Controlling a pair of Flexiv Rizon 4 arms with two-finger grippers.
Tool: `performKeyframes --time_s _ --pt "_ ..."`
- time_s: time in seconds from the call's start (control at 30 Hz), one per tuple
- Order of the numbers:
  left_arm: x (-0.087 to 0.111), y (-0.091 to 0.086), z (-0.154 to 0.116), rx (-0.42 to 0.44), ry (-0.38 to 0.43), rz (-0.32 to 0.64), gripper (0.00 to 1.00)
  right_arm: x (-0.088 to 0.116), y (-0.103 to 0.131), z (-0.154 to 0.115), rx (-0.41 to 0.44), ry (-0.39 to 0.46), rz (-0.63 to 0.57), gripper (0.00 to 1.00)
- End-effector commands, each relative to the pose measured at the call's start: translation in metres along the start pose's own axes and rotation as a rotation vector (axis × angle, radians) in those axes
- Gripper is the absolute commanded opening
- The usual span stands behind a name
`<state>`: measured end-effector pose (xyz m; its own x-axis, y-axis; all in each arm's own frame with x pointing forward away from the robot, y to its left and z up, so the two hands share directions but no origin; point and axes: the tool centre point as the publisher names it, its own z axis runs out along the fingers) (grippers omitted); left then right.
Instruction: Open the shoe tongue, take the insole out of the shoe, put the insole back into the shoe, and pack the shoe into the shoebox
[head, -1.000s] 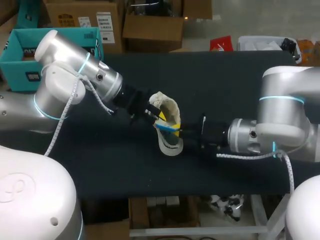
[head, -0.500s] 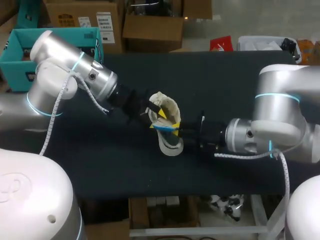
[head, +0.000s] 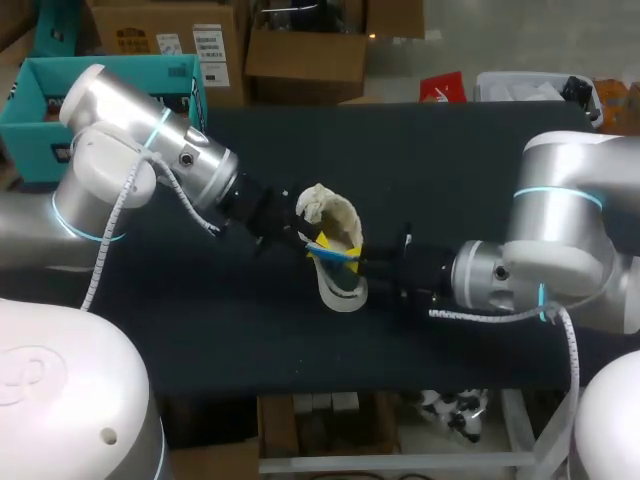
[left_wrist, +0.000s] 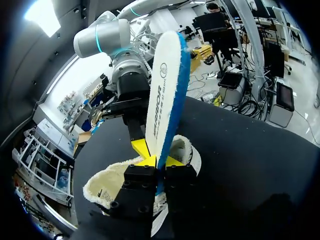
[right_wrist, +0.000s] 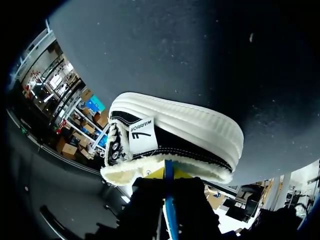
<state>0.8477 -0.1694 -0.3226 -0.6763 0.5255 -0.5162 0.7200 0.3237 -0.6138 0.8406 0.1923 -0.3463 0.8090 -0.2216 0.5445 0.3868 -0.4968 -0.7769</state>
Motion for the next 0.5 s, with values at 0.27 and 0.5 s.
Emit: performKeyframes --time_s 0.27,0.5 --pt "0.005 -0.001 0.008 -0.021 -0.013 -0.012 0.0 -0.011 -0.037 -0.015 -0.056 0.01 -0.045 0.0" --pt "0.006 0.001 0.01 -0.03 -0.022 -0.019 0.0 -0.012 -0.029 -0.009 -0.079 -0.001 -0.027 0.0"
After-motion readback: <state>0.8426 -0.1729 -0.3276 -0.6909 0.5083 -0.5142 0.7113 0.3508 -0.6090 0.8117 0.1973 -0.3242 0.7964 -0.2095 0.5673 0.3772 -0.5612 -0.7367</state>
